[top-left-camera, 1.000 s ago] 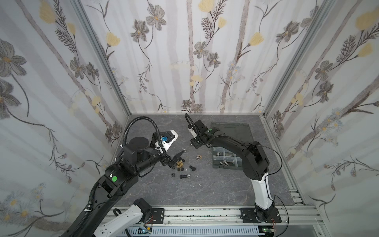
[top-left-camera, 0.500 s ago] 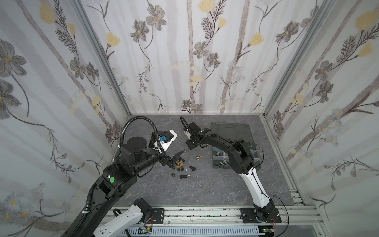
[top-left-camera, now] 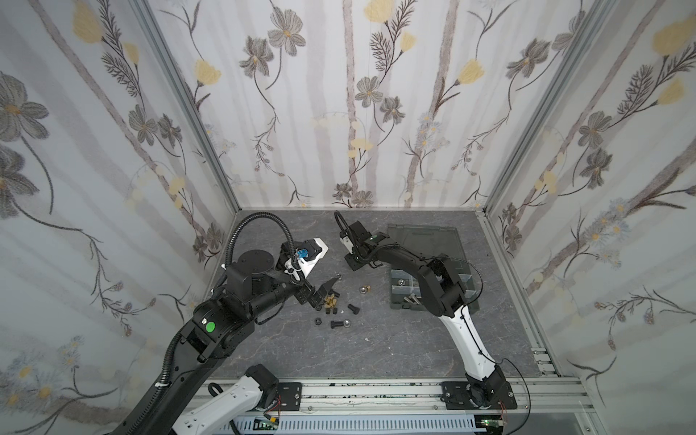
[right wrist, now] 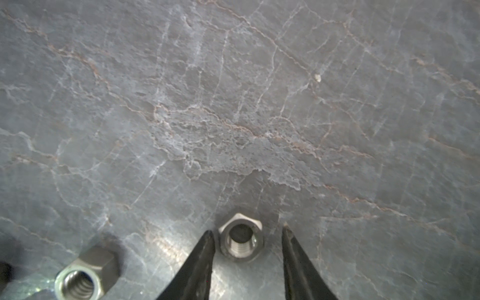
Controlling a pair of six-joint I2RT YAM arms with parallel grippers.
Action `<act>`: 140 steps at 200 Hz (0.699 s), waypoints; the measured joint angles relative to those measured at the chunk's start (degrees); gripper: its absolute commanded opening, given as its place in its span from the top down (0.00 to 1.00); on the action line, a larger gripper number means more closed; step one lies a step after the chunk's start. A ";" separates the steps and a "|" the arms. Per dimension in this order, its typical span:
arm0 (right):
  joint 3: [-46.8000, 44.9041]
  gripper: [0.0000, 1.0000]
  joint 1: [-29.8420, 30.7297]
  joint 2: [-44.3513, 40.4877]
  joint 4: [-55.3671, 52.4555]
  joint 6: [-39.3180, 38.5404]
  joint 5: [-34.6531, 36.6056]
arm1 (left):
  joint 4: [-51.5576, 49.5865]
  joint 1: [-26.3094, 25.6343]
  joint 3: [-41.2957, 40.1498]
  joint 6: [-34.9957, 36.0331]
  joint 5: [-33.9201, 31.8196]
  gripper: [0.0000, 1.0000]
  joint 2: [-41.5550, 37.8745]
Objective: Sort the screws and nuts into containers
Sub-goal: Pick up the nut from the center of the table.
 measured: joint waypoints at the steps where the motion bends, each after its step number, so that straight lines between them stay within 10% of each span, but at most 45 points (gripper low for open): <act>1: 0.07 0.56 0.00 0.07 0.00 0.00 0.00 | 0.02 0.00 0.00 0.00 0.00 0.00 0.00; 140: 2.29 0.74 -0.09 1.64 -1.42 -0.85 -1.33 | 0.02 -0.02 -0.15 0.07 -0.83 0.00 -0.17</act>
